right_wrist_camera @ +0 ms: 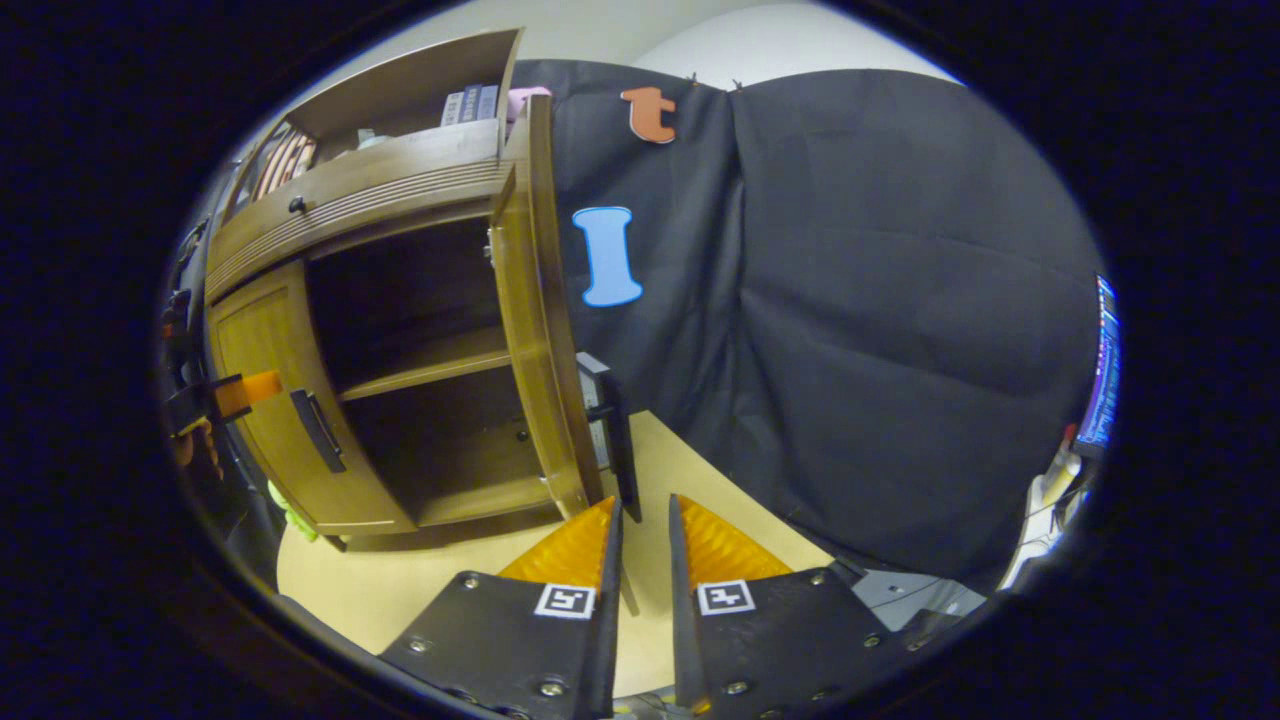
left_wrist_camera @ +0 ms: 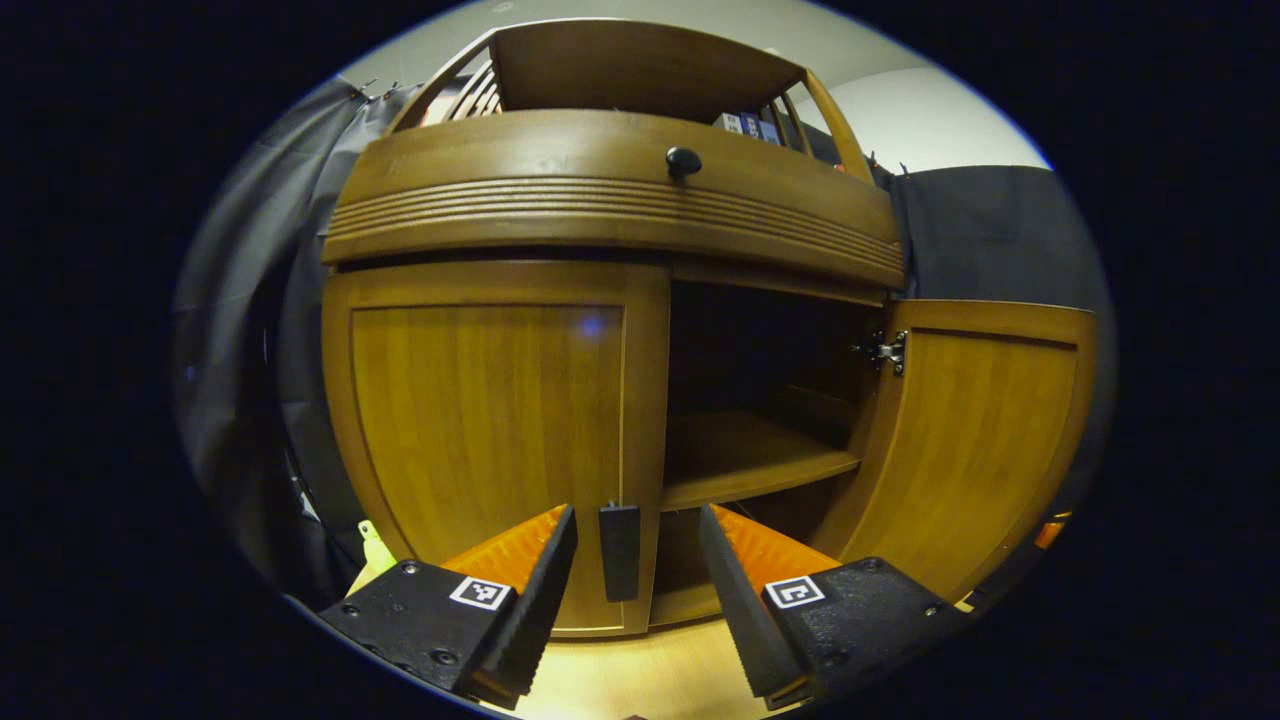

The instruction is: Open the right door of the double-door shoe cabinet with the right hand, and open the left door with the left hand.

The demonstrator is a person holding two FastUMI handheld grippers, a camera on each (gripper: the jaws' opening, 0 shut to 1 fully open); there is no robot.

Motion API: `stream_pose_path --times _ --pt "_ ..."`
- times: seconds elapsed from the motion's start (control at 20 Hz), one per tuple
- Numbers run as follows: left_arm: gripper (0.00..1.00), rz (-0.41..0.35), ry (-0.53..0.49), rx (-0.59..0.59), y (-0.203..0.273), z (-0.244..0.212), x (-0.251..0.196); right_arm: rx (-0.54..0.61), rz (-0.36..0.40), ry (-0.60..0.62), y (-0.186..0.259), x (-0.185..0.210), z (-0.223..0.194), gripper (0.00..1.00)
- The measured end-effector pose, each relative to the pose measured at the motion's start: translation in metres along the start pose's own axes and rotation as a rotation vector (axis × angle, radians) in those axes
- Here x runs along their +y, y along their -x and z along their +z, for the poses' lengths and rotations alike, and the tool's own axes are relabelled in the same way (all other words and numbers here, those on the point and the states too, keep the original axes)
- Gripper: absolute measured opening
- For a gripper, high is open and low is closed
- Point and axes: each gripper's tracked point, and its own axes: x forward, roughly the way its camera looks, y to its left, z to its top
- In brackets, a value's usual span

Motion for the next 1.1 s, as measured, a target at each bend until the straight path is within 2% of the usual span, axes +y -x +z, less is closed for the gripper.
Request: stream_pose_path --times 0.3,0.45,0.5,0.65,0.8,1.1 --pt "0.76 0.033 0.024 0.092 -0.047 -0.037 0.011 0.006 -0.061 -0.016 0.007 -0.014 -0.005 0.23" --pt "0.53 0.063 0.018 0.102 -0.061 -0.045 0.021 0.009 -0.055 -0.033 0.008 -0.008 -0.005 0.23" --pt "0.51 0.05 0.025 0.095 -0.063 -0.045 0.019 0.012 -0.048 -0.03 0.008 -0.005 -0.006 0.23" --pt "0.37 0.048 0.023 0.077 -0.066 -0.046 0.018 0.021 -0.024 -0.01 0.004 0.008 -0.005 0.23" --pt "0.33 0.034 0.025 0.066 -0.064 -0.044 0.017 0.02 0.019 -0.003 0.003 0.024 -0.003 0.23" --pt "0.33 0.025 0.044 0.068 -0.043 -0.047 0.016 0.019 0.098 0.019 -0.005 0.054 0.001 0.23"
